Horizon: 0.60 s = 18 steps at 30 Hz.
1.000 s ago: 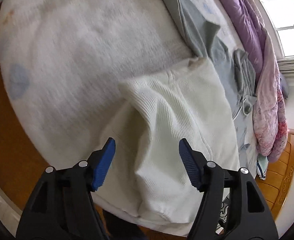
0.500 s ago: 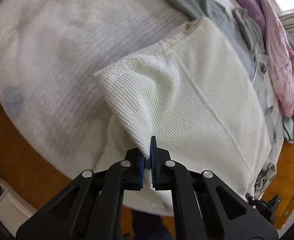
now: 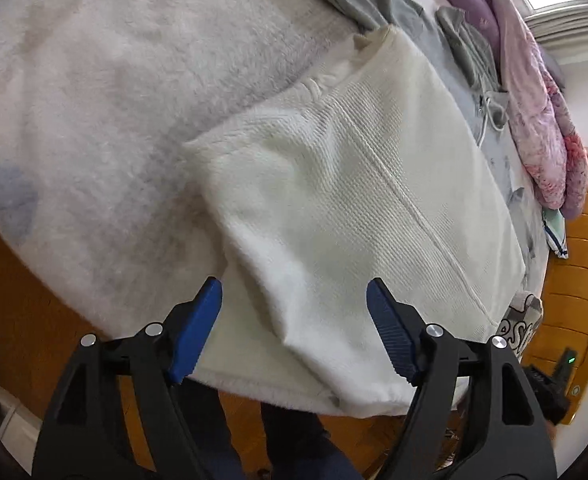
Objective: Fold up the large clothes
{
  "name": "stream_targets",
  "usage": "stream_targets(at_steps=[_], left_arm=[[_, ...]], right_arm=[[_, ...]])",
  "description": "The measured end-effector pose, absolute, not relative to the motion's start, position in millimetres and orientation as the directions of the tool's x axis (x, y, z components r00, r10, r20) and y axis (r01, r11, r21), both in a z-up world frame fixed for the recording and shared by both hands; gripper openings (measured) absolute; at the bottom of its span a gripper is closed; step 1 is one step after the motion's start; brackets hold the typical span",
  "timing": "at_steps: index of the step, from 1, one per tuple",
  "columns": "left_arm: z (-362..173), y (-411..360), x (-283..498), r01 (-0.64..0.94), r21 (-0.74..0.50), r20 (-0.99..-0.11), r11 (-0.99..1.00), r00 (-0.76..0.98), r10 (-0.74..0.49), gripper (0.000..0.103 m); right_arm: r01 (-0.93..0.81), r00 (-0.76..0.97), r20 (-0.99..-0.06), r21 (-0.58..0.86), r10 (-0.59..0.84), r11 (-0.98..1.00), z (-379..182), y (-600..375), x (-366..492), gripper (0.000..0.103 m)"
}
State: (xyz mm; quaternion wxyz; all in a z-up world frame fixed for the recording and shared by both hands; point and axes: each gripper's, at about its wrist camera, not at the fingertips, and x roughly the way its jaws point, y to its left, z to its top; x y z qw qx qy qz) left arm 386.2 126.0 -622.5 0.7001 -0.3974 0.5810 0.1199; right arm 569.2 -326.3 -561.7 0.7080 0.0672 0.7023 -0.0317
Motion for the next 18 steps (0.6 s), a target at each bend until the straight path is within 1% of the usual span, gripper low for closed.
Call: stream_targets(at_steps=[2,4,6,7,8,11,15,18], left_arm=[[-623,133,369,-0.662,-0.408,-0.913,0.629,0.293,-0.284,0.078],[-630,137,362,-0.695,-0.395,-0.918,0.600,0.275,-0.285,0.078],[-640,139,358,-0.728,-0.390,-0.918,0.563,0.265,-0.294,0.078],[-643,142,354,-0.739,-0.393,-0.916,0.546,0.264,-0.302,0.078],[-645,144,350,-0.743,-0.395,-0.915,0.540,0.264,-0.307,0.078],[-650,136,349,-0.738,-0.397,-0.911,0.546,0.246,-0.331,0.078],[-653,133,351,-0.723,-0.414,-0.903,0.553,0.251,-0.348,0.078],[-662,134,352,-0.750,-0.434,-0.887,0.499,0.260,-0.380,0.078]], right_arm=[[0.035,0.080,-0.992,0.097,0.094,0.995,-541,-291,576,0.051],[-0.070,0.131,-0.969,0.200,0.208,0.977,-530,-239,592,0.035],[-0.137,0.138,-0.951,0.260,0.278,0.956,-535,-196,612,0.008],[-0.156,0.131,-0.943,0.286,0.306,0.946,-541,-177,623,0.003],[-0.171,0.125,-0.933,0.314,0.337,0.934,-552,-153,638,0.001],[-0.156,0.090,-0.942,0.308,0.324,0.939,-591,-110,672,0.000],[-0.133,-0.019,-0.974,0.227,0.227,0.965,-651,-94,688,0.000],[-0.063,-0.026,-0.969,0.247,0.245,0.967,-653,-102,690,0.000]])
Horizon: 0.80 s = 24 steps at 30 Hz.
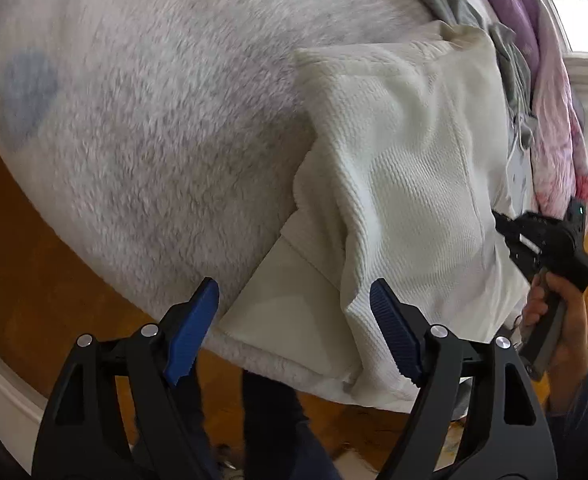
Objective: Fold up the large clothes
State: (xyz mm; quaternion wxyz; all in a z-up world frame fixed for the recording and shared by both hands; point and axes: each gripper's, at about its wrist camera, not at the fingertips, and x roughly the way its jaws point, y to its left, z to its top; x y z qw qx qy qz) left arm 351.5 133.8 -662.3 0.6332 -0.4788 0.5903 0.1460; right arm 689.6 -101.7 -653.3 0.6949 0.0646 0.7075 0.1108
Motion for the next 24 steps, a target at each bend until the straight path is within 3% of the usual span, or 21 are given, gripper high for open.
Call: stream_targets(at_steps=[8,11,13,19,22,23,24], left_arm=[[-669,148,340,-0.756,-0.462,-0.870,0.464,0.283,-0.405,0.078],[-674,145,341,-0.752,-0.465,-0.867,0.467,0.279,-0.413,0.078],[-677,146,341,-0.750,-0.466,-0.865,0.470,0.274,-0.420,0.078],[-680,142,355,-0.742,-0.462,-0.864,0.486,0.254,-0.434,0.078],[-680,138,361,-0.731,-0.460,-0.864,0.503,0.239,-0.443,0.062],[-679,137,362,-0.725,-0.466,-0.861,0.508,0.239,-0.449,0.046],[-679,136,363,-0.720,-0.466,-0.860,0.514,0.233,-0.453,0.042]], right_arm=[[-0.067,-0.131,-0.963,0.246,0.236,0.967,-630,-129,590,0.000],[-0.042,-0.212,-0.949,0.247,0.233,0.968,-661,-139,546,0.000],[-0.032,-0.146,-0.952,0.277,0.270,0.960,-669,-146,537,0.000],[-0.024,-0.173,-0.946,0.281,0.273,0.959,-670,-148,541,0.000],[-0.061,-0.166,-0.945,0.294,0.281,0.954,-662,-147,540,0.000],[-0.088,-0.151,-0.947,0.297,0.282,0.951,-654,-157,534,0.004],[-0.126,-0.131,-0.951,0.296,0.280,0.947,-646,-153,530,0.005]])
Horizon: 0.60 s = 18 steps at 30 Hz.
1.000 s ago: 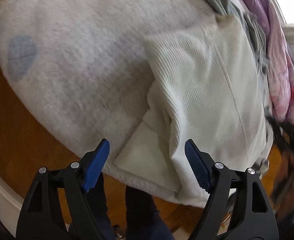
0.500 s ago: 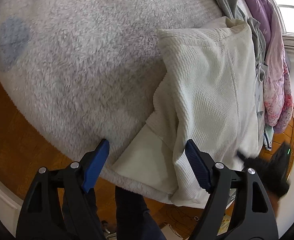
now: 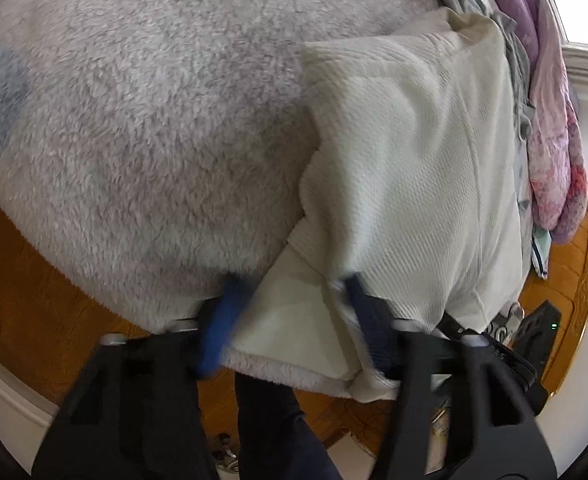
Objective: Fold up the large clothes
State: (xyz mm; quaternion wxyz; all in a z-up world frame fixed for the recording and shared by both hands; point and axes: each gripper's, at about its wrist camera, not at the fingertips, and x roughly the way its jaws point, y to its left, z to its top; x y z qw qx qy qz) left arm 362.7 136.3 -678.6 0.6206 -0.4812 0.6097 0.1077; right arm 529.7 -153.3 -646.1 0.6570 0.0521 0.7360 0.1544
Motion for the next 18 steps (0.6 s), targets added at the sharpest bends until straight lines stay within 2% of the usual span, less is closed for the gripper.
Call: stream_targets(at_steps=[1,3,4,5,7,9,14,18], left_arm=[[-678,136,363,-0.717,-0.465,-0.861,0.520,0.231,-0.453,0.039],[-680,134,364,-0.713,-0.474,-0.855,0.517,0.233,-0.463,0.023],[-681,133,365,-0.715,-0.483,-0.847,0.505,0.235,-0.477,0.019],[-681,134,366,-0.720,-0.500,-0.833,0.482,0.248,-0.494,0.007],[-672,136,367,-0.719,-0.523,-0.817,0.457,0.269,-0.511,0.005],[-659,137,366,-0.706,-0.576,-0.776,0.411,0.316,-0.546,0.005],[-637,140,368,-0.689,-0.671,-0.670,0.273,0.407,-0.620,0.004],[-631,137,377,-0.685,-0.676,-0.665,0.271,0.410,-0.625,0.004]], right_arm=[[-0.171,-0.111,-0.954,0.294,0.278,0.940,-638,-149,523,0.008],[-0.248,-0.072,-0.949,0.315,0.307,0.916,-625,-139,507,0.023],[-0.294,-0.056,-0.947,0.318,0.316,0.901,-618,-133,498,0.028],[-0.343,-0.043,-0.946,0.316,0.321,0.884,-612,-125,487,0.036],[-0.430,-0.027,-0.932,0.336,0.360,0.838,-600,-109,465,0.044],[-0.506,-0.014,-0.914,0.357,0.406,0.786,-589,-98,447,0.058],[-0.675,-0.038,-0.874,0.381,0.485,0.632,-568,-59,408,0.068],[-0.710,0.068,-0.905,0.253,0.421,0.657,-581,-32,396,0.068]])
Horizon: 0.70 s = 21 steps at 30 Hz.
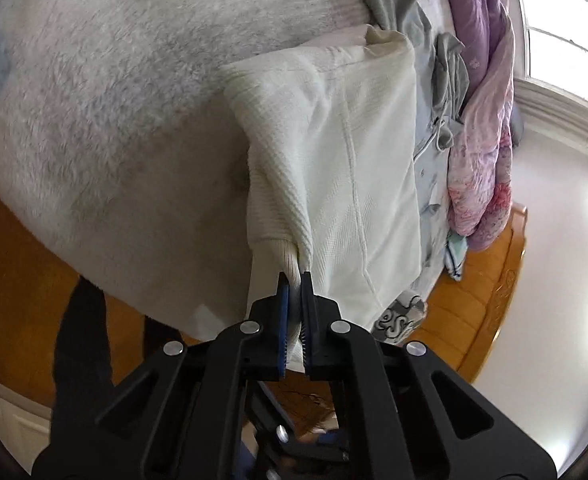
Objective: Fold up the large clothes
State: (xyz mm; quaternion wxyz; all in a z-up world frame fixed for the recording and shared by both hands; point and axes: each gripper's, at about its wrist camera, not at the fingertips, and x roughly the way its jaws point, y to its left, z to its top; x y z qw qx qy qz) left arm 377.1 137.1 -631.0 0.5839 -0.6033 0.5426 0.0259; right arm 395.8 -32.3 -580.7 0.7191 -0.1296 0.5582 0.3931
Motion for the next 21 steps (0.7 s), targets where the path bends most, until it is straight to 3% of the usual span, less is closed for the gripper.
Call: stream_targets(at_steps=[4,5,6,8,11,16,19,20,21], left_arm=[[-626,128,389,-0.673,-0.681,-0.666,0.287,0.408,-0.625,0.004],[-626,127,391,-0.676,-0.677,-0.670,0.292,0.401,-0.624,0.004],[-626,128,392,-0.684,-0.660,-0.690,0.311,0.388,-0.612,0.005],[-622,133,391,-0.685,-0.651,-0.712,0.329,0.399,-0.578,0.013],[-619,142,396,-0.721,-0.609,-0.757,0.331,0.405,-0.512,0.086],[-627,138,432,-0.723,-0.555,-0.811,0.412,0.362,-0.459,0.085],[-620,118,462,-0.663,-0.461,-0.884,0.590,0.284,-0.371,0.054],[-612,106,473,-0.626,-0.442,-0.896,0.643,0.273,-0.351,0.033],[-605,99,480,-0.612,-0.430,-0.902,0.664,0.272,-0.334,0.024]], right_arm=[[-0.751,0.133,-0.906,0.173,0.402,0.637,-600,-11,404,0.067],[-0.761,0.138,-0.908,0.158,0.395,0.629,-599,-22,404,0.054],[-0.773,0.156,-0.915,0.121,0.372,0.622,-602,-22,406,0.034],[-0.767,0.133,-0.920,0.140,0.369,0.626,-603,-27,408,0.010],[-0.748,0.115,-0.907,0.189,0.404,0.637,-597,-33,414,0.009],[-0.674,0.090,-0.870,0.306,0.485,0.673,-576,-53,425,0.009],[-0.616,0.074,-0.846,0.378,0.528,0.692,-569,-69,433,0.009],[-0.593,0.065,-0.838,0.404,0.541,0.697,-566,-73,436,0.009],[-0.560,0.055,-0.829,0.436,0.557,0.704,-563,-77,442,0.008]])
